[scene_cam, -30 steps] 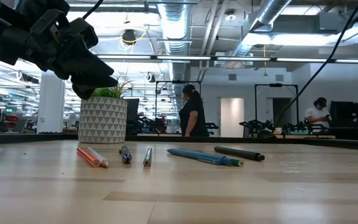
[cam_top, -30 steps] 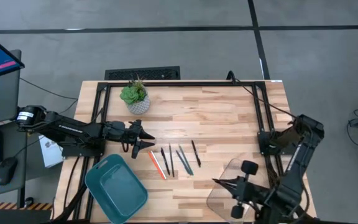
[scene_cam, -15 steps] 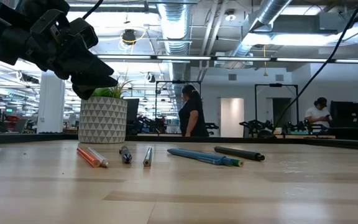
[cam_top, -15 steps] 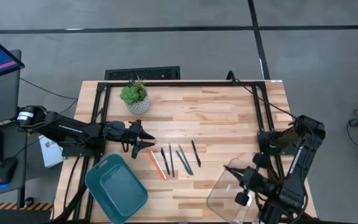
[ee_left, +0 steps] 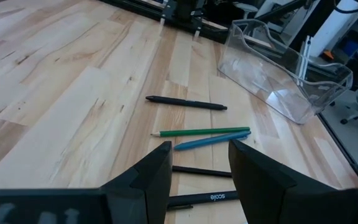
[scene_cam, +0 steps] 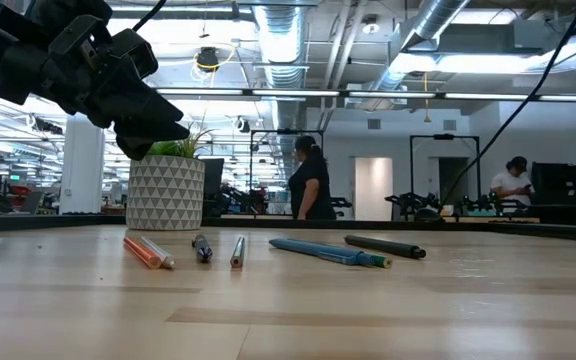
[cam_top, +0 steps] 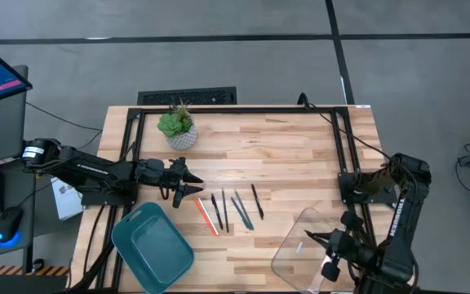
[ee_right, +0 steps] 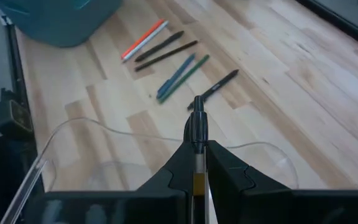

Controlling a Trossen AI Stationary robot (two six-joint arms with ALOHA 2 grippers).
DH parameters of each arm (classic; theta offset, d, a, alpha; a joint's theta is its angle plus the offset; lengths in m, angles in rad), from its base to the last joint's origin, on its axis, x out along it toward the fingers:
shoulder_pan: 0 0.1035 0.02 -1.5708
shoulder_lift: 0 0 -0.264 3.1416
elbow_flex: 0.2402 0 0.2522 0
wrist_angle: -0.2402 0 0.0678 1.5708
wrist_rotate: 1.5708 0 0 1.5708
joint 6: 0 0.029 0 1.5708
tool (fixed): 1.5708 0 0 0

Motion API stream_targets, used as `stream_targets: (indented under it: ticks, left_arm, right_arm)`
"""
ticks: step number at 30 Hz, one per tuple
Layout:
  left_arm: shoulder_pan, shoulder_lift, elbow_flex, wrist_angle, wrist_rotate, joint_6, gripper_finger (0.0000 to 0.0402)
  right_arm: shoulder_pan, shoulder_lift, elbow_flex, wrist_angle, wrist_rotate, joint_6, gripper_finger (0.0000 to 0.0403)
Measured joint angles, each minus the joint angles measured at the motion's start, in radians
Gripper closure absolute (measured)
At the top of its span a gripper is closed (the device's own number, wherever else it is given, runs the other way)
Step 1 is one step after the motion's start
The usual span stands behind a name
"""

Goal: Sort pens & pencils
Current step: Put the transparent black pen into the transparent bin

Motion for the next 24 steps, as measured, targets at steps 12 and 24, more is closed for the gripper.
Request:
stream_targets:
  ticks: [12, 24]
  left_arm:
    - [0.000, 0.000, 0.000, 0.000, -0.001, 0.000, 0.0252]
    - [0.000, 0.000, 0.000, -0.005, -0.002, 0.000, 0.0252]
  right_arm:
    - [-0.069, 0.000, 0.000, -0.013, -0.097, 0.001, 0.0344]
    - [-0.085, 0.015, 0.001, -0.003, -0.143, -0.009, 0.0344]
